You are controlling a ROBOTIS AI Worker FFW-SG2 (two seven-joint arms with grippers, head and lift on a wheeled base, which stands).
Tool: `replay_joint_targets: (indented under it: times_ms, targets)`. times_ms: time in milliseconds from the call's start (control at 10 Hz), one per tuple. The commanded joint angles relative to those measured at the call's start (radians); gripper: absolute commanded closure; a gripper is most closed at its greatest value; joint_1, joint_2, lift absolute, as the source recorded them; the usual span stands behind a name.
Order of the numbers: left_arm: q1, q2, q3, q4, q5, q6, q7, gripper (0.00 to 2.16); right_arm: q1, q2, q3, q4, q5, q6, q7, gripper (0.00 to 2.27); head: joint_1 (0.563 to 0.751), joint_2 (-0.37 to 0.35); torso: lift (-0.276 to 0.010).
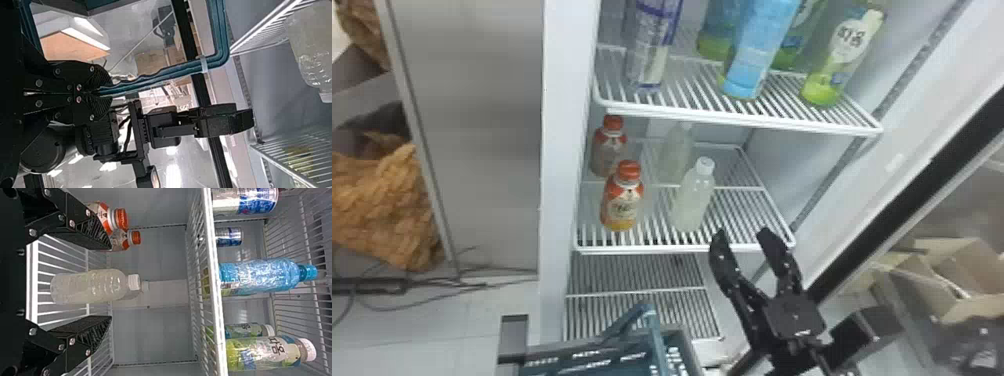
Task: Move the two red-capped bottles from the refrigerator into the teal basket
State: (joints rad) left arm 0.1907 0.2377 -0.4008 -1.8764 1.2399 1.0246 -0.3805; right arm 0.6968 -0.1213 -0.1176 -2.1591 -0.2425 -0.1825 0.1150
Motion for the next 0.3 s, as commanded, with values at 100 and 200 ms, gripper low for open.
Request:
replay_joint_targets:
  times_ms: [100, 200]
  targets:
    - [0.001, 0.000, 0.000, -0.002, 0.000, -0.001, -0.001, 1.13, 0.000, 0.002, -0.006, -0.004, -0.001, 0.001, -0.001, 0.43, 0.695, -0.350, -0.228]
    - [0.001, 0.000, 0.000, -0.002, 0.000, -0.001, -0.001, 1.13, 0.000, 0.002, -0.006, -0.002, -0.001, 0.001, -0.001, 0.43, 0.695, -0.350, -0.228]
